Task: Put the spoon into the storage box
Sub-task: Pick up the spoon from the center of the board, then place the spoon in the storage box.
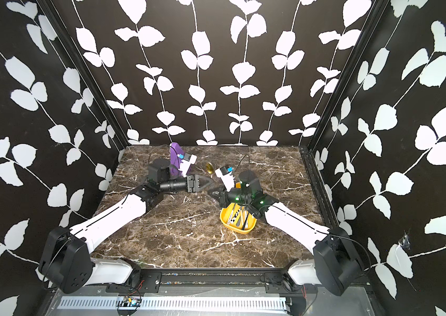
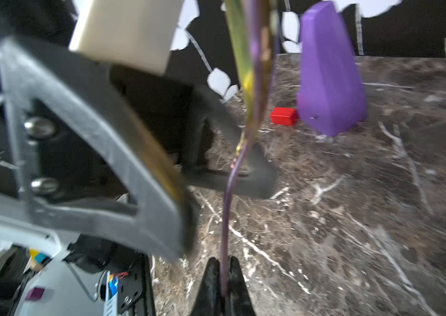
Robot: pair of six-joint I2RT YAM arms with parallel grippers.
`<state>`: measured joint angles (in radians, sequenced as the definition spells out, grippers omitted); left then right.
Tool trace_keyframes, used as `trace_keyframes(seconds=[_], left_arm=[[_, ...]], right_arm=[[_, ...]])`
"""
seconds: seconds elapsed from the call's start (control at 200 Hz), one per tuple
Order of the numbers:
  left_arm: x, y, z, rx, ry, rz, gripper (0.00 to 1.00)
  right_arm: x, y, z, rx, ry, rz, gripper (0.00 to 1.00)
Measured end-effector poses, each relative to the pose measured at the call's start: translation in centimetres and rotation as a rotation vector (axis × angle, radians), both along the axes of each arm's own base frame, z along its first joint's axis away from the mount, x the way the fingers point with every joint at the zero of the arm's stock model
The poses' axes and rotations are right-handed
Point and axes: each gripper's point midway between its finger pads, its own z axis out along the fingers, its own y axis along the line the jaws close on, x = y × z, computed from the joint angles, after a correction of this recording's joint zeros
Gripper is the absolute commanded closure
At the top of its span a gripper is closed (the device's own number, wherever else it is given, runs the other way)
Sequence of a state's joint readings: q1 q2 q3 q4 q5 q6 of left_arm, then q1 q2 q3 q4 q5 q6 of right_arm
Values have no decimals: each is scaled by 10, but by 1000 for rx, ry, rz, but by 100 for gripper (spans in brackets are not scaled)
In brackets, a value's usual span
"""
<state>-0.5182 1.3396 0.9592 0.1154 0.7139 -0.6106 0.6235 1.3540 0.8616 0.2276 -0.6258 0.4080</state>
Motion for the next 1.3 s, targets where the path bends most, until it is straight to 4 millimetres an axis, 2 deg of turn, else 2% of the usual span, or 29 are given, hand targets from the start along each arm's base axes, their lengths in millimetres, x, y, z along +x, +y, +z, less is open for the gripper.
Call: trace_keyframes(seconds=[0.145,0.29,0.515,0.675,0.865,1.295], left_arm=[[10,25,-8,103,-17,148,20],[18,50,-20,206,-25,264,20],[16,68,-55,316,32,307,20],[12,71,-66,343,54,304,20],[12,72,-67,348,55,302,21],[11,73,-71,354,61,304,21]], right_arm=[[31,-28,-27,-55,125,-195,100],[40,-48,-62,-118,303,-334,100],[35,-73,-96,-179,510,-493,100],[22,-84,-125,-207,630,-560,100],[15,-85,-157,-239,759,-590,100],[11,-76,-196,-255,899,-588,100]])
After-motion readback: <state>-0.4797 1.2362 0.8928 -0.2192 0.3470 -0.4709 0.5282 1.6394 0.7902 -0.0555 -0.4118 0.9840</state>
